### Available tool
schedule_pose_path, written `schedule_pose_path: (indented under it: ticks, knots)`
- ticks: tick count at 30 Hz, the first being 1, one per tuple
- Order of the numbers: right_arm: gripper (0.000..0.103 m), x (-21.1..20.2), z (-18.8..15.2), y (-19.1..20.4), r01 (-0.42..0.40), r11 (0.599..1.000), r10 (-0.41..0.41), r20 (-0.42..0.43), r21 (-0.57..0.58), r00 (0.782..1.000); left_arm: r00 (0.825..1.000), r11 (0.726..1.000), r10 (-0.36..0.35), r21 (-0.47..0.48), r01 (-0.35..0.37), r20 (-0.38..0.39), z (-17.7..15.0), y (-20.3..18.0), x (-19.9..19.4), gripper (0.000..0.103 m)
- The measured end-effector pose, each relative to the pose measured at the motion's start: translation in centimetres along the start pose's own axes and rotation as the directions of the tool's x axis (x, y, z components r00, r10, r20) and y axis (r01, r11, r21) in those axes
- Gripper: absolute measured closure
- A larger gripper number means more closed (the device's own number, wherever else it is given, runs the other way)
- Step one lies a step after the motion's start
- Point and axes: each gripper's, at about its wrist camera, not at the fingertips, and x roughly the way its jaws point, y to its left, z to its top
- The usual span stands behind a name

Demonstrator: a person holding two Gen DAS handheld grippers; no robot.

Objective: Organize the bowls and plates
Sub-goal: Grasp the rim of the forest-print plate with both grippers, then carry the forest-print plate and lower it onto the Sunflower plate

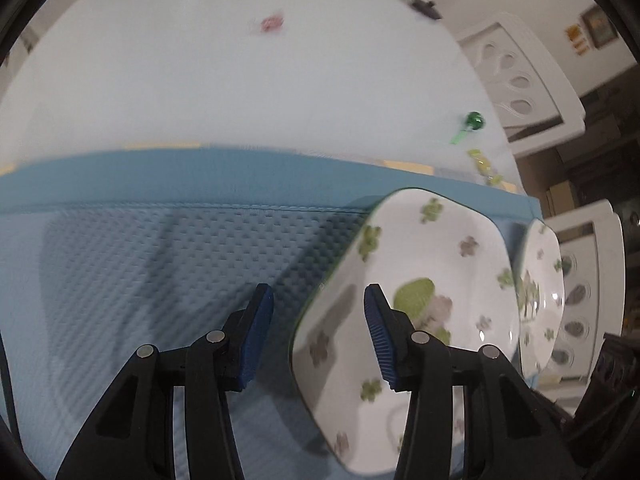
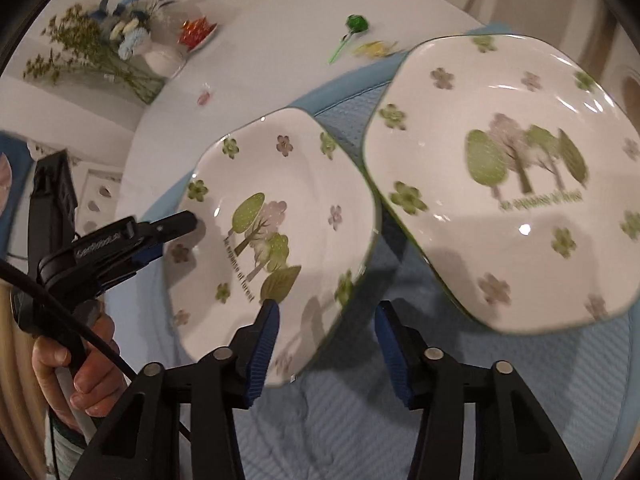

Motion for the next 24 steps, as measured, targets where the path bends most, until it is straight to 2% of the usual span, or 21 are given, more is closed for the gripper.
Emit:
schedule_pose_path:
  ticks: [2,3,7,10,15,20,22,24]
  knots:
    - [0.064,0.8,0.3,0.3,0.003,1.000,-0.003,-0.004,-0.014,1.000,1.000,1.000,-0.013,-0.009,0.013,0.019,0.1,0.0,0.2,0.066]
    - [0.067,1.1,0.5,0.4,0.000,1.000,0.000,-0.002,-0.021,1.000,0.999,1.000,-0.018,-0.004,0.019,0.026,0.2,-0.2,0.1,0.072]
    - [0.067,1.8,0.8,1.4,0.060,0.992,-0.061,-0.004,-0.115,0.998,0.999,1.000,0.003,0.014,-0.004,0.037,0.2,-0.7,-0.1,0.073]
    - [0.068,1.9,0.5,2.1,0.095,0.971,-0.097,0.001,-0.222,0.995,0.998,0.998,0.011,-0.061,-0.007,0.056,-0.4,0.2,-1.0,0.074]
    - [0.068,1.2,-0.6,2.4,0.105,0.946,-0.111,-0.003,-0.305,0.994,0.995,0.991,0.071,-0.119,-0.062,0.067,-3.6,0.7,-2.1,0.074]
    - [0.067,1.5,-2.8,4.0,0.063,0.925,-0.093,-0.061,-0.375,0.994,0.991,0.971,0.116,-0.215,-0.101,0.061,-6.8,3.3,-3.2,0.073]
    - [0.068,2.3,-3.4,4.1,0.029,0.917,-0.077,-0.106,-0.398,0.991,0.996,0.961,0.067,-0.271,-0.049,0.058,-7.3,4.6,-3.4,0.073]
    - [0.068,2.5,-3.2,3.2,-0.015,0.927,-0.037,-0.132,-0.375,0.991,0.998,0.951,0.016,-0.308,0.004,0.063,-7.5,5.5,-3.4,0.074]
